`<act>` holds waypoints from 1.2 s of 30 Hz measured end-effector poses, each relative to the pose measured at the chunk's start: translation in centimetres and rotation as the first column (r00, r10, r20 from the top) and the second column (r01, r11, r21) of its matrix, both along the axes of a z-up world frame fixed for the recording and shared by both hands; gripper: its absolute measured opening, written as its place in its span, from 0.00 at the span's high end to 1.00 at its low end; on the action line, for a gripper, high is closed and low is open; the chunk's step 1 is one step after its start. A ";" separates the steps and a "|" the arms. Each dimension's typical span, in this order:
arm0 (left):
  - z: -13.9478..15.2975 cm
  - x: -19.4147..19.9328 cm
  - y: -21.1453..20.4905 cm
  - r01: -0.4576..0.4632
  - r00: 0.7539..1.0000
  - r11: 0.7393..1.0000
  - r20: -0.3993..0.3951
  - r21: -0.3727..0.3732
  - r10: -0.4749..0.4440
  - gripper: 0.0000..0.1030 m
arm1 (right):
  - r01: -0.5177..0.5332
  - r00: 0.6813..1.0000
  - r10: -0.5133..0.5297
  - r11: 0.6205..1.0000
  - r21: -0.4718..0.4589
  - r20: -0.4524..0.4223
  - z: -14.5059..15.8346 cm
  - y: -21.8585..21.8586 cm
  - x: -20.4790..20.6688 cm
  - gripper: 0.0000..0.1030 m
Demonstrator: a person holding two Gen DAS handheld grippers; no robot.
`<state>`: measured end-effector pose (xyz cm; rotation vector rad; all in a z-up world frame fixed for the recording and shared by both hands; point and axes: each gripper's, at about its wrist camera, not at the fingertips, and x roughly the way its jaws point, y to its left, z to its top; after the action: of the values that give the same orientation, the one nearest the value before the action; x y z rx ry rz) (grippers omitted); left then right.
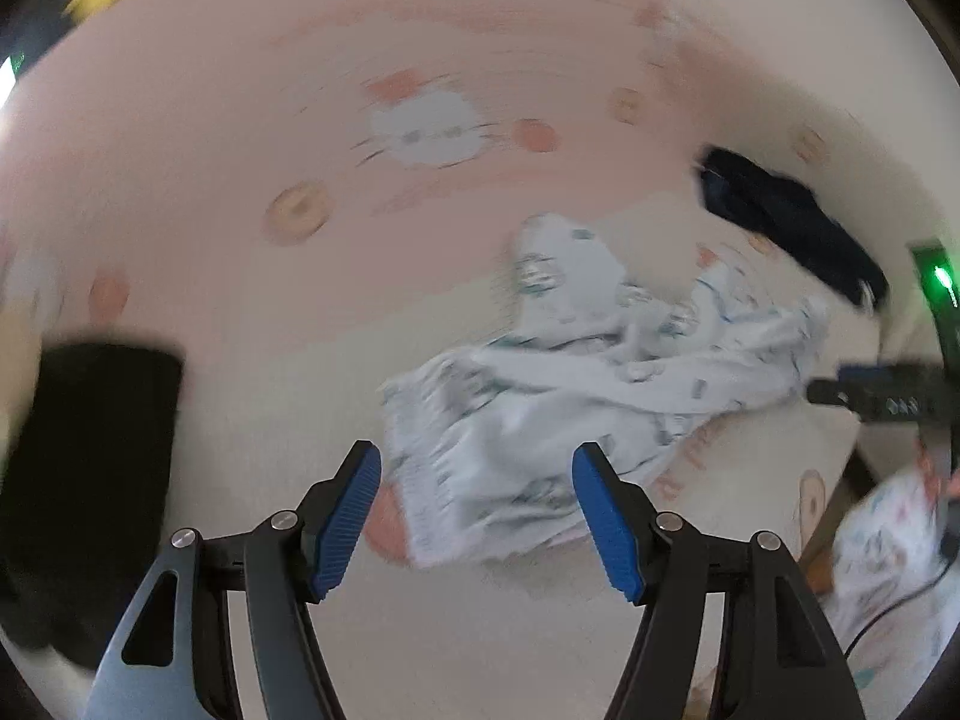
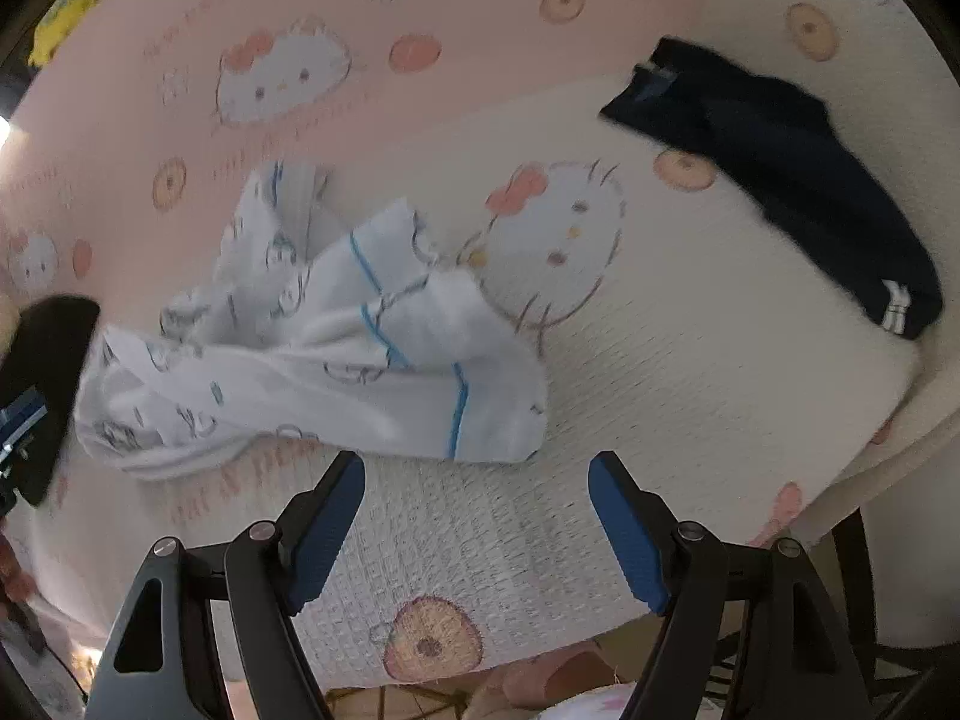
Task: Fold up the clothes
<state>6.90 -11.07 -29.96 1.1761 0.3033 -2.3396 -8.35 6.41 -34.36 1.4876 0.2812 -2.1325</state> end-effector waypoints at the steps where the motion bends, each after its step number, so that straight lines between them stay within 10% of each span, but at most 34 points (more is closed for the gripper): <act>1: 0.0 -0.8 0.4 0.037 0.999 0.999 0.010 -0.012 -0.036 0.38 | -0.008 1.000 0.008 1.000 0.009 0.001 -0.3 -0.1 -0.2 0.26; 10: -1.3 -6.9 3.9 0.306 0.942 0.946 0.182 -0.108 -0.283 0.38 | -0.062 0.997 0.062 0.998 -0.020 0.035 -2.0 0.5 -1.5 0.26; 19: -4.1 -10.0 9.4 0.573 0.801 0.773 0.385 -0.273 -0.458 0.38 | -0.120 0.990 0.125 0.990 -0.072 0.067 -2.9 0.7 -1.9 0.26; 23: -5.0 -10.9 10.8 0.637 0.755 0.710 0.429 -0.301 -0.495 0.38 | -0.124 0.988 0.131 0.988 -0.091 0.080 -3.2 0.9 -2.5 0.74; 26: -5.3 -11.9 11.2 0.650 0.745 0.686 0.453 -0.327 -0.489 0.38 | -0.144 0.987 0.151 0.983 -0.114 0.052 -2.5 1.0 -2.7 0.92; 36: -6.0 -13.8 11.6 0.682 0.717 0.662 0.468 -0.312 -0.517 0.38 | -0.096 0.994 0.106 0.952 -0.291 0.018 0.6 1.3 -4.9 0.92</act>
<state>-6.94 0.57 -36.01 1.5521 -0.8880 -2.4392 -13.25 7.75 -33.76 1.3086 0.0279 -1.9680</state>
